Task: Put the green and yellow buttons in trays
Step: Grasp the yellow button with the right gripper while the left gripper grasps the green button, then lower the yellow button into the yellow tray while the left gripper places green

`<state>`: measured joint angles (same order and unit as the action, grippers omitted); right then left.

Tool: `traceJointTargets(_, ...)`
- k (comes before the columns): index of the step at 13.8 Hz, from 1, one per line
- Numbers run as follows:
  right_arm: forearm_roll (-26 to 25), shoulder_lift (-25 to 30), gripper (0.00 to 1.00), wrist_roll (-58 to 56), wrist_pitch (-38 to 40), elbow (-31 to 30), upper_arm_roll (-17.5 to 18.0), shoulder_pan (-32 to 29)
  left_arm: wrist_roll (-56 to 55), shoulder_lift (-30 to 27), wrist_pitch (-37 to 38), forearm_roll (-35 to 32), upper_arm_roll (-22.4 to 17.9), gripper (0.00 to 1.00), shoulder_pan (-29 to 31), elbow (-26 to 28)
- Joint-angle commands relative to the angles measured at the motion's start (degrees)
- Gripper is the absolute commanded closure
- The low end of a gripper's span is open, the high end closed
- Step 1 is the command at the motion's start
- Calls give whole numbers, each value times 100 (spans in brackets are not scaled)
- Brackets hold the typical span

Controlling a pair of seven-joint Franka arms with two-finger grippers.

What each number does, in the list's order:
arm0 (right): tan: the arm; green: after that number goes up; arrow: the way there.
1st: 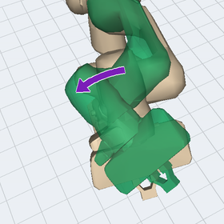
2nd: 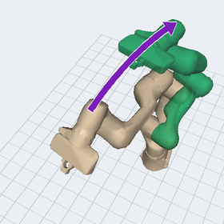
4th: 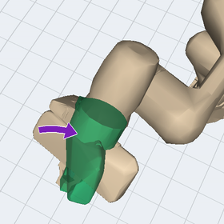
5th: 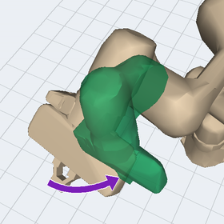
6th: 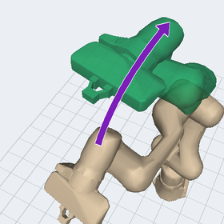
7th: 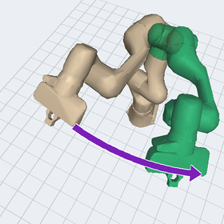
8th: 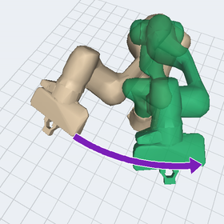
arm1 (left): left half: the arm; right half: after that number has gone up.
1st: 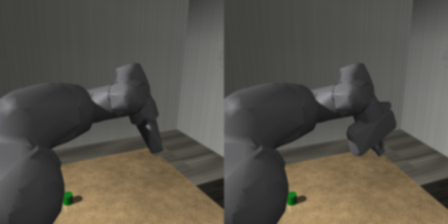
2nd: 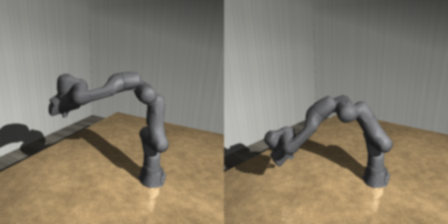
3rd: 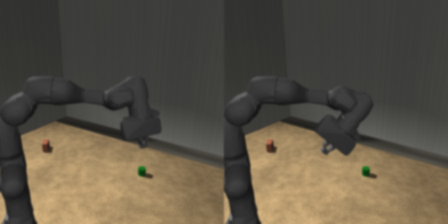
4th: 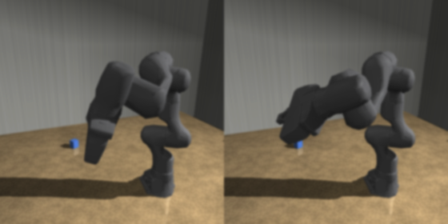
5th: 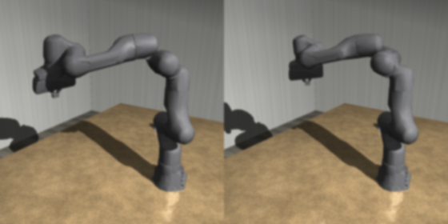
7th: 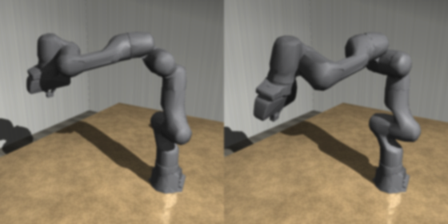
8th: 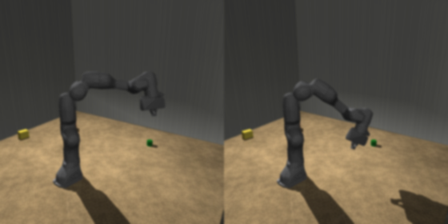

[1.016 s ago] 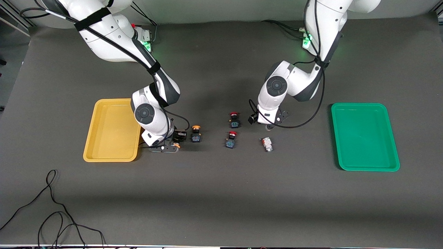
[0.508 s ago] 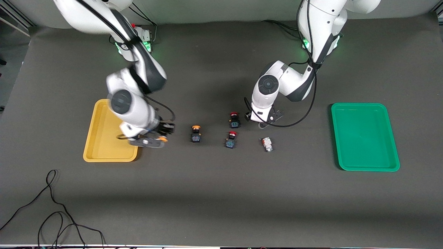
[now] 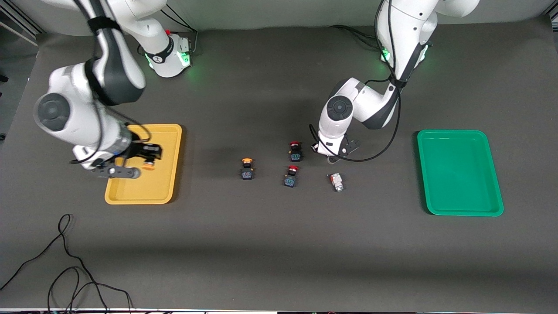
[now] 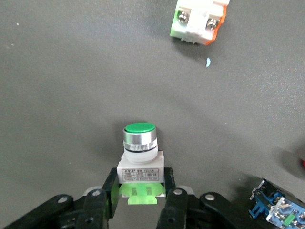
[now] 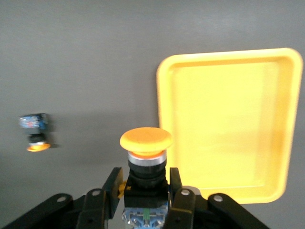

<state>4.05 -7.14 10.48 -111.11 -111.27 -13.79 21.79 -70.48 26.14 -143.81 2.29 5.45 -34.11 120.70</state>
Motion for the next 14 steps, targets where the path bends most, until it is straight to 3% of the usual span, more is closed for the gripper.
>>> traceJointTargets(1, 236, 2, 100, -651, -286, -377, -316, 44, -79, -502, 308, -97, -35, 100, -8, -2)
traceJointTargets(6, 245, -234, 100, -1819, -1937, -1457, -791, 27, 121, -1671, 1520, -97, -26, 100, 10, -186)
traceJointTargets(9, 254, -629, 100, -2155, -2485, -1688, -854, 18, 1067, -2286, 2609, -88, -35, 100, 246, -354)
traceJointTargets(11, 428, -955, 100, -2374, -2660, -1688, -845, 27, 2636, -2726, 3408, -80, -52, 100, 841, -363)
traceJointTargets(14, 1604, -1385, 100, -3444, -2723, -1644, -845, 36, 5185, -3009, 4114, -88, -88, 100, 2290, -363)
